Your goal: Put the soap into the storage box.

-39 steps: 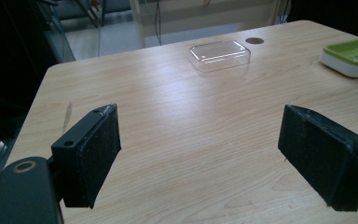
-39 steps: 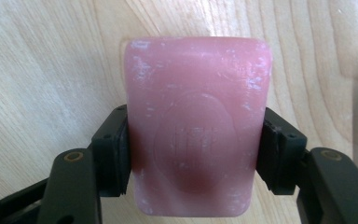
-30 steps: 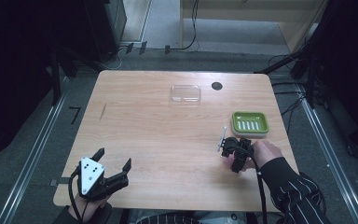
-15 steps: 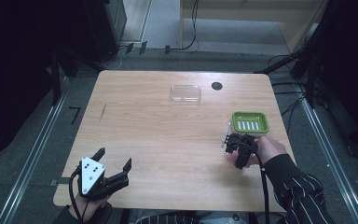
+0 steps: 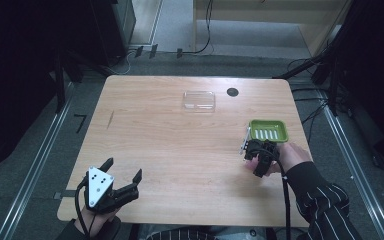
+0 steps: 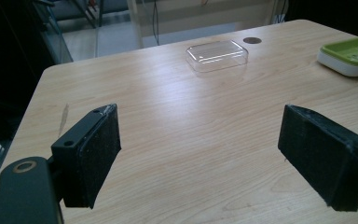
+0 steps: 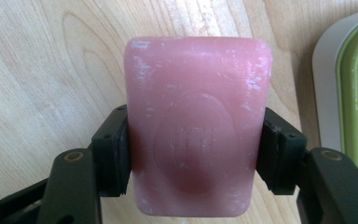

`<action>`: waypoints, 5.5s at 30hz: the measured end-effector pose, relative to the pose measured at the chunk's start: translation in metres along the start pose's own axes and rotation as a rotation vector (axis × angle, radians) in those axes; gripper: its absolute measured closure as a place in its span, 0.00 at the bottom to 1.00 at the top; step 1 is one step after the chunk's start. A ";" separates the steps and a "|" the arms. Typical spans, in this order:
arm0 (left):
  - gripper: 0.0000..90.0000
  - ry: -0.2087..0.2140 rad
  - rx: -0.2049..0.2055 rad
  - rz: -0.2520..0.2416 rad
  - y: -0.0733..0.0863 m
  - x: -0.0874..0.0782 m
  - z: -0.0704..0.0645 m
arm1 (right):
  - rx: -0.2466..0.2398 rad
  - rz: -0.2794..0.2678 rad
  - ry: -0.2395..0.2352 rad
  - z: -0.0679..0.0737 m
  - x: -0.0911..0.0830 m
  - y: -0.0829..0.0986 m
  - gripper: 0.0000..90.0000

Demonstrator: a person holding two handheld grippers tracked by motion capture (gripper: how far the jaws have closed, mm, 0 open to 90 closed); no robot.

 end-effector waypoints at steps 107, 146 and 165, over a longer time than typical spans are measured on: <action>0.15 -0.051 -0.015 0.003 0.003 -0.016 0.011 | -0.121 -0.039 0.019 -0.123 -0.001 0.005 0.43; 0.15 -0.080 -0.021 0.004 0.005 -0.023 0.016 | -0.152 -0.005 0.015 -0.143 0.027 0.001 0.43; 0.15 -0.080 -0.020 0.005 0.005 -0.023 0.016 | -0.136 0.016 0.013 -0.145 0.036 0.001 0.43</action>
Point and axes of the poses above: each handheld gripper's, and its own axes: x roughly forward along the jaws, y roughly out of its underside, z roughly to its left, the point moved 9 cm from there along x, roughly forward along the jaws, and after that the axes turned 12 degrees about -z, right-handed, at the moved point
